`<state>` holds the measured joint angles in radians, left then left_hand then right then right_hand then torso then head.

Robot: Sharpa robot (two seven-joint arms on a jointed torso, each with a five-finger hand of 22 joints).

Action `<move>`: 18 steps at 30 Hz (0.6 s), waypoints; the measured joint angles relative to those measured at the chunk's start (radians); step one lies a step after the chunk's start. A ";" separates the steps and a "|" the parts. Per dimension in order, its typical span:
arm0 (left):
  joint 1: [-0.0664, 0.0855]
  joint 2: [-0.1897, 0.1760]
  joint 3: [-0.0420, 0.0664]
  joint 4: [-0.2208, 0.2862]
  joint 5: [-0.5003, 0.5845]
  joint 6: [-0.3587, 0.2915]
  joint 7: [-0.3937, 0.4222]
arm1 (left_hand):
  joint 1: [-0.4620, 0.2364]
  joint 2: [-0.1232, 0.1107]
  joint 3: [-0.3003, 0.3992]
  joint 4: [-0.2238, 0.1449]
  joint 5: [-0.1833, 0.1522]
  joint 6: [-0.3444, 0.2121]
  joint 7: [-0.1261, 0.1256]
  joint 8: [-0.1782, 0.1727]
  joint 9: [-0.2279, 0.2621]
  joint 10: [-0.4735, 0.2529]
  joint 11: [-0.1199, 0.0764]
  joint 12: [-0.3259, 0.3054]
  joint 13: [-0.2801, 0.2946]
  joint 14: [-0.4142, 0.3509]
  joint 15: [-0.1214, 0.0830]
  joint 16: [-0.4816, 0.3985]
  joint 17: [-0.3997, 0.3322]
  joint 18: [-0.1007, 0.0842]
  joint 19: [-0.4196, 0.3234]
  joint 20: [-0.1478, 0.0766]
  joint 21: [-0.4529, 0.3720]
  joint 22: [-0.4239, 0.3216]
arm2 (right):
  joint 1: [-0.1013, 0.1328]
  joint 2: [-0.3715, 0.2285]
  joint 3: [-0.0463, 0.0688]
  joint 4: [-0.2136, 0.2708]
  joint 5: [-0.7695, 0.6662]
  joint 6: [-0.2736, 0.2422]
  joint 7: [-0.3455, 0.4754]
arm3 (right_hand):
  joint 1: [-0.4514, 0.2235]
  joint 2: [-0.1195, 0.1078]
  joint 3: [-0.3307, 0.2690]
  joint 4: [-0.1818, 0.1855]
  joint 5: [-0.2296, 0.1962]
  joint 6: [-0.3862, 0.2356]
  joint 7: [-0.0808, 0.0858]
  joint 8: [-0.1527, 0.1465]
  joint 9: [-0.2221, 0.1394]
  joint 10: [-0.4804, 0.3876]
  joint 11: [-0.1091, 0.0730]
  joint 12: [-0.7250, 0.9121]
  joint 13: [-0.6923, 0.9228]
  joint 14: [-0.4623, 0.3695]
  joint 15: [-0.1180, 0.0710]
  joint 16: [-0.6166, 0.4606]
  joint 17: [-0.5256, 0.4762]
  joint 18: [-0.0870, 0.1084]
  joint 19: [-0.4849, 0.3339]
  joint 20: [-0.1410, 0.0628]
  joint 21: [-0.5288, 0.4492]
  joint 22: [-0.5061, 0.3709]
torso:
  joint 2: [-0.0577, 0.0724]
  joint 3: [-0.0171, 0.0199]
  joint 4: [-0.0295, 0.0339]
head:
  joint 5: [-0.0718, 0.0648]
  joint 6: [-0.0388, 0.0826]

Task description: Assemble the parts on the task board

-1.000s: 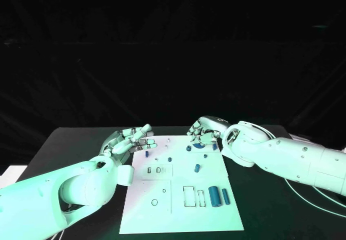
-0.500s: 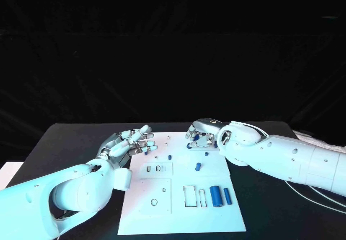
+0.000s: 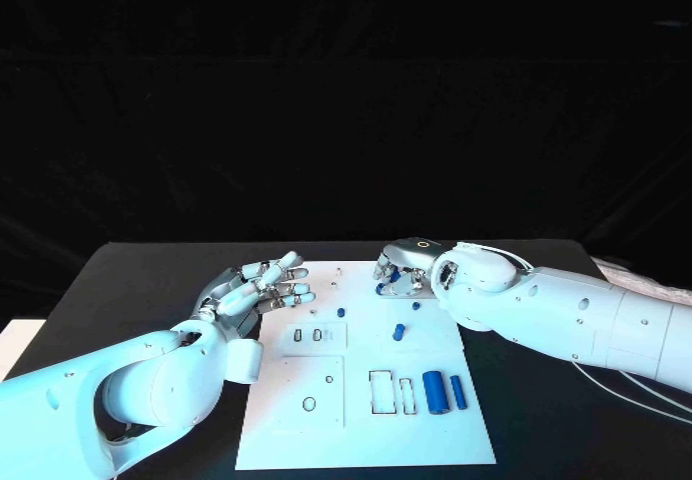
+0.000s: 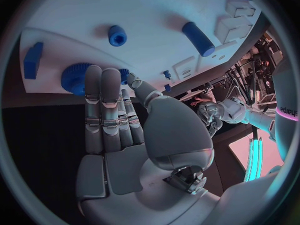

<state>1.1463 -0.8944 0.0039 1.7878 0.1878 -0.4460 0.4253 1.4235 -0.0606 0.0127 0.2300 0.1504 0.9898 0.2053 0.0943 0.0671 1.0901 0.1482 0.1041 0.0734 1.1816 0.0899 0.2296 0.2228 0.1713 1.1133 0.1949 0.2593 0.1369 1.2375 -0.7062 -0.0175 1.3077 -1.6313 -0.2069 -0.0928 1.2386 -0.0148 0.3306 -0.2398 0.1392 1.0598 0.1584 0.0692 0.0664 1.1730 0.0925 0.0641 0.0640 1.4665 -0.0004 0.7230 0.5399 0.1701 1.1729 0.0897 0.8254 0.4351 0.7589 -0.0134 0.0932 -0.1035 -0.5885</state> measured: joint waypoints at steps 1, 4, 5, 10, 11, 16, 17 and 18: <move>0.000 0.000 0.000 0.000 0.000 0.000 0.000 | 0.000 0.000 0.000 0.000 0.000 0.000 0.000 0.000 0.000 0.000 0.000 0.000 0.000 0.000 0.000 0.000 0.000 0.000 0.000 0.000 0.000 0.000 | 0.000 0.001 0.000 0.000 -0.002 0.002 -0.002 | 0.000 0.000 0.004 0.001 0.000 0.002 0.002 0.000 0.000 0.000 0.000 0.000 0.000 0.000 0.000 0.013 0.013 0.000 0.000 0.000 0.004 0.002 | 0.001 0.0000 0.0001 | 0.000 0.000; 0.000 0.000 0.000 0.000 0.000 0.001 -0.001 | 0.000 0.000 0.000 0.000 0.000 0.000 0.000 0.000 0.000 0.000 0.000 0.000 0.000 0.000 0.000 0.000 0.000 0.000 0.000 0.000 0.000 0.000 | 0.000 0.002 0.000 -0.001 -0.009 0.006 -0.007 | 0.000 0.000 0.008 0.006 -0.004 0.008 -0.001 0.000 0.001 0.000 0.000 0.000 0.000 0.000 0.000 0.042 0.042 0.000 -0.004 -0.004 0.016 0.009 | 0.003 -0.0002 0.0012 | -0.002 0.000; 0.000 -0.001 0.000 0.000 0.000 0.001 -0.002 | 0.000 0.000 -0.002 -0.002 0.000 0.000 0.000 0.000 0.000 0.000 0.000 0.000 0.000 0.000 0.000 0.000 0.000 0.000 0.000 0.000 0.000 0.000 | 0.000 0.002 0.000 -0.001 -0.011 0.008 -0.009 | 0.000 0.000 0.015 0.006 -0.006 0.011 -0.003 0.000 0.001 0.000 0.000 0.000 0.000 0.000 0.000 0.057 0.057 0.000 -0.004 -0.004 0.021 0.012 | 0.004 -0.0005 0.0016 | -0.002 0.000; 0.000 -0.002 0.000 0.000 0.000 0.002 -0.004 | 0.000 0.000 -0.003 -0.003 0.000 0.000 0.000 -0.004 0.000 0.000 0.000 0.000 0.000 0.000 0.000 0.000 0.002 0.000 0.000 0.000 0.000 0.000 | 0.000 0.007 0.000 -0.003 -0.017 0.015 -0.014 | 0.000 0.000 0.035 0.016 -0.024 0.027 -0.008 0.000 0.002 0.008 -0.008 0.000 0.000 0.000 0.000 0.145 0.146 0.000 -0.004 -0.004 0.056 0.037 | 0.008 -0.0012 0.0019 | -0.003 0.002; 0.000 -0.002 0.000 0.001 0.000 0.002 -0.004 | 0.000 0.000 -0.003 -0.003 0.000 0.000 0.000 -0.004 0.000 0.000 0.000 -0.006 0.000 -0.001 0.001 -0.002 0.004 0.000 0.000 0.000 -0.001 0.000 | 0.000 0.008 0.000 -0.004 -0.018 0.016 -0.015 | 0.000 0.000 0.039 0.019 -0.030 0.032 -0.009 0.000 0.003 0.012 -0.011 0.000 0.000 0.000 0.000 0.163 0.164 0.000 -0.004 -0.004 0.069 0.052 | 0.009 -0.0012 0.0019 | -0.002 0.003; 0.000 -0.003 0.000 0.003 0.000 0.002 -0.008 | 0.004 0.004 -0.003 -0.011 0.000 0.000 0.000 -0.008 0.000 0.000 0.000 -0.008 -0.001 -0.004 0.003 -0.004 0.010 0.000 0.000 0.000 -0.004 0.000 | 0.002 0.013 0.001 -0.007 -0.022 0.023 -0.019 | 0.000 0.000 0.065 0.029 -0.051 0.054 -0.018 0.000 0.006 0.035 -0.017 0.000 0.000 -0.001 -0.006 0.267 0.272 0.000 0.023 -0.005 0.156 0.163 | 0.012 -0.0016 0.0026 | -0.002 0.005; 0.000 -0.003 0.000 0.003 0.000 0.002 -0.009 | 0.004 0.004 -0.003 -0.011 0.000 0.000 0.000 -0.008 0.000 0.000 0.000 -0.008 -0.001 -0.004 0.003 -0.004 0.011 0.000 0.000 0.000 -0.004 0.000 | 0.002 0.013 0.002 -0.008 -0.023 0.023 -0.020 | 0.003 0.003 0.070 0.032 -0.060 0.059 -0.020 0.000 0.006 0.040 -0.018 0.000 0.001 0.000 -0.007 0.284 0.289 0.000 0.029 -0.007 0.173 0.184 | 0.012 -0.0016 0.0031 | -0.002 0.005; 0.000 -0.003 0.000 0.003 0.000 0.002 -0.009 | 0.004 0.004 -0.003 -0.011 0.000 0.000 0.000 -0.008 0.000 0.000 0.000 -0.008 -0.001 -0.004 0.003 -0.004 0.011 0.000 0.000 0.000 -0.004 0.000 | 0.002 0.014 0.002 -0.008 -0.025 0.023 -0.021 | 0.007 0.007 0.078 0.032 -0.071 0.065 -0.021 0.000 0.007 0.043 -0.022 0.000 0.001 0.000 -0.007 0.299 0.304 0.000 0.033 -0.009 0.188 0.203 | 0.013 -0.0016 0.0033 | -0.002 0.005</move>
<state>1.1466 -0.8973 0.0039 1.7910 0.1881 -0.4442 0.4162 1.4274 -0.0566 0.0097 0.2191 0.1504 0.9898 0.2053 0.0862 0.0672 1.0901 0.1482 0.0965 0.0724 1.1779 0.0933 0.2254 0.2341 0.1711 1.1133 0.1949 0.2553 0.1367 1.2399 -0.6920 -0.0156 1.3001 -1.6564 -0.1837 -0.1139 1.2457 -0.0076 0.4086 -0.2078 0.0686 1.1245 0.1373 0.0696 0.0729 1.2163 0.0708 0.0637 0.0648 1.4665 -0.0077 1.0219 0.8443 0.1701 1.2057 0.0808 1.0135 0.6384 0.7718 -0.0151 0.0964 -0.1051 -0.5832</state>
